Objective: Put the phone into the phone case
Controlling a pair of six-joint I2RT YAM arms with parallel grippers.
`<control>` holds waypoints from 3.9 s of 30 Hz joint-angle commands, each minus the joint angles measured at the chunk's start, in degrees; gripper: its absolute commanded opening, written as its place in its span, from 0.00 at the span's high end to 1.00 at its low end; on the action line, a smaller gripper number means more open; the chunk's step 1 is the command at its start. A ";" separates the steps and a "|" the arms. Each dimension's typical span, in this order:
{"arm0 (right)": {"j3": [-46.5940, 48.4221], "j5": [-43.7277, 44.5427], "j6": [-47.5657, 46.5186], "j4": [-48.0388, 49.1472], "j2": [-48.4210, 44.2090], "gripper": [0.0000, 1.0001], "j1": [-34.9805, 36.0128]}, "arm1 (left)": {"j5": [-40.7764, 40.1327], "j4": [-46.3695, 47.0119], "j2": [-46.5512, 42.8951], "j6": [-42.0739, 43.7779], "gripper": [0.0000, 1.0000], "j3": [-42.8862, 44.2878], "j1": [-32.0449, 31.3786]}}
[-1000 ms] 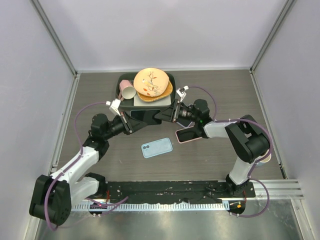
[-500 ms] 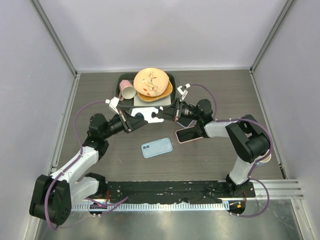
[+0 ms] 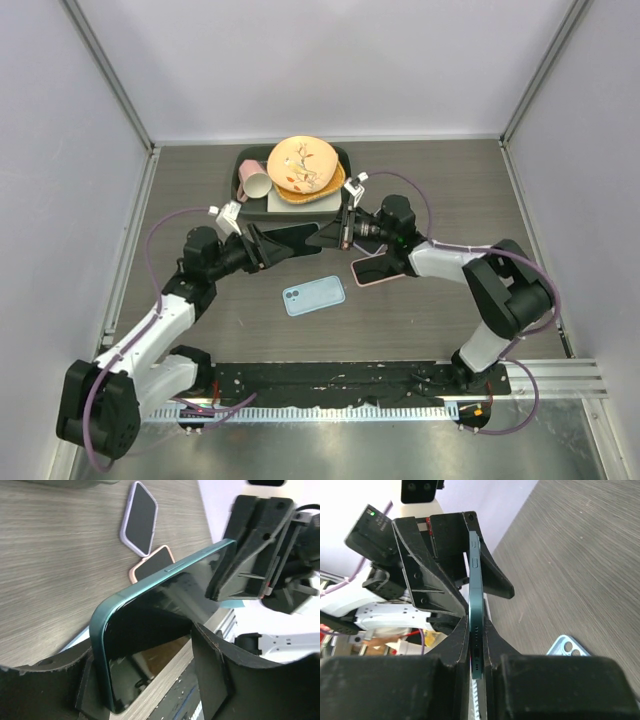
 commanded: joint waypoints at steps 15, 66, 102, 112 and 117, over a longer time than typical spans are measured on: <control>3.76 18.16 -18.62 -41.58 -18.04 0.99 -11.73 | -33.38 -35.08 7.31 12.21 0.39 12.65 -13.54; 3.58 14.04 -23.72 -48.00 -19.36 0.99 -14.72 | -50.02 -41.58 37.49 22.41 0.75 31.99 -20.93; 4.46 5.69 -17.04 -36.84 -9.96 0.99 -6.73 | -5.11 -0.64 6.73 1.58 0.31 0.00 8.16; 2.63 3.75 -13.36 -32.72 -6.54 0.99 -4.70 | -2.91 0.86 9.09 2.28 0.31 0.70 8.25; 2.27 2.44 -12.56 -31.65 -3.99 0.99 -4.70 | -1.86 1.91 10.94 2.01 0.31 0.44 8.25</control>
